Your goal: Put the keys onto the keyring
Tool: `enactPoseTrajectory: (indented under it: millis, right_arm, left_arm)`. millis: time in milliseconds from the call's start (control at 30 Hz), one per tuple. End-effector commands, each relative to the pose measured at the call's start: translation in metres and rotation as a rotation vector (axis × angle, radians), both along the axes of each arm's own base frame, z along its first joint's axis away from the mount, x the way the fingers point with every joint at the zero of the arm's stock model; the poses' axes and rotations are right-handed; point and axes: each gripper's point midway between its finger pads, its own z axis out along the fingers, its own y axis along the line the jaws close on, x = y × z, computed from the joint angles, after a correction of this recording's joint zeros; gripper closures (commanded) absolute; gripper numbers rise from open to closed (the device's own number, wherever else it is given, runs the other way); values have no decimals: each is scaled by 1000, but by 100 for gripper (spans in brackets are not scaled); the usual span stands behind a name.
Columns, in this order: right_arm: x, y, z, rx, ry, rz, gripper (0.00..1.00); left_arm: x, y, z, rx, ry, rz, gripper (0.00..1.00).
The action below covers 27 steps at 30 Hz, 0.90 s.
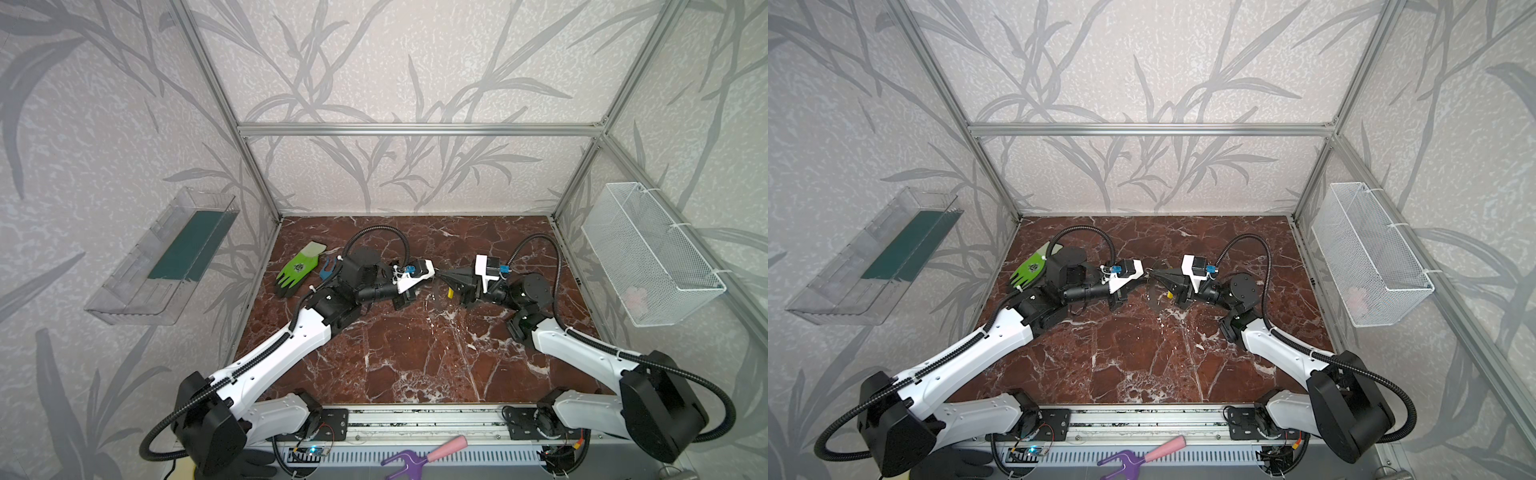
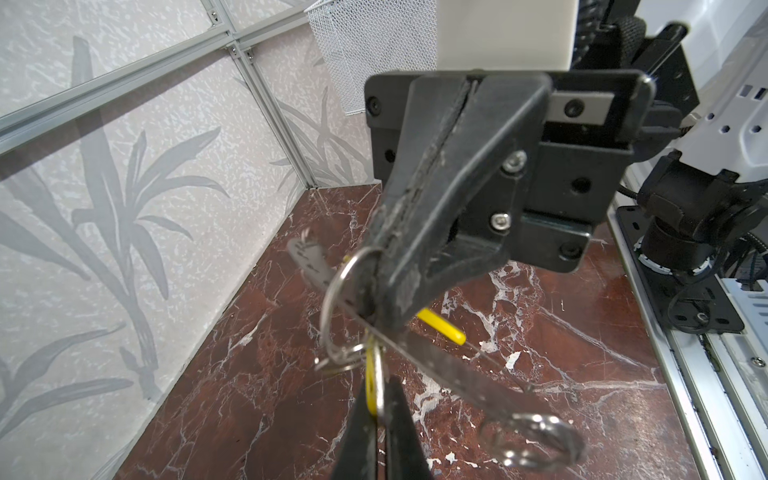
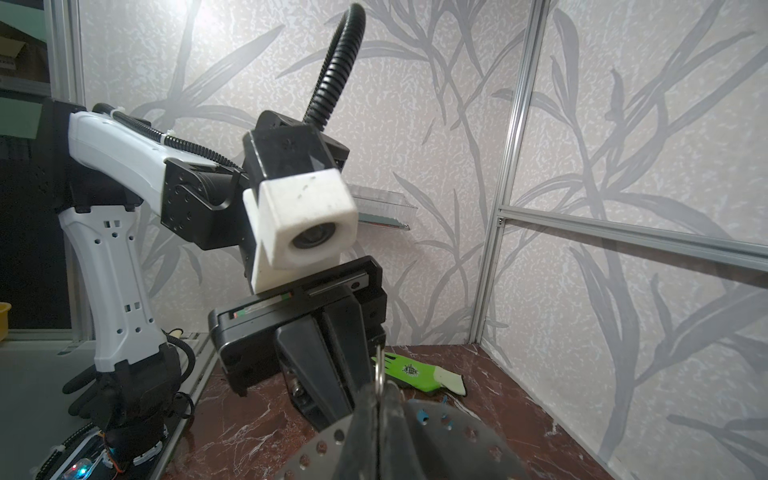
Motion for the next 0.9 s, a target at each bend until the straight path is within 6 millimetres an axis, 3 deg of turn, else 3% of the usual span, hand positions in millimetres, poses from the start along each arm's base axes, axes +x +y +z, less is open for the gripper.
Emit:
enactPoseTrajectory:
  millis: [0,567,867]
  right_arm:
    - [-3,-3,10,30,-36,13,100]
    - [1,-2,2,16,-13,18,100]
    - [6,-14,-13,-46,11,-24,100]
  left_arm:
    - [-11,-6,9,14,-12,-78,100]
    - [-26,-12,0,134,44,-189,100]
    - [-18,12,1,272,-23,-99,100]
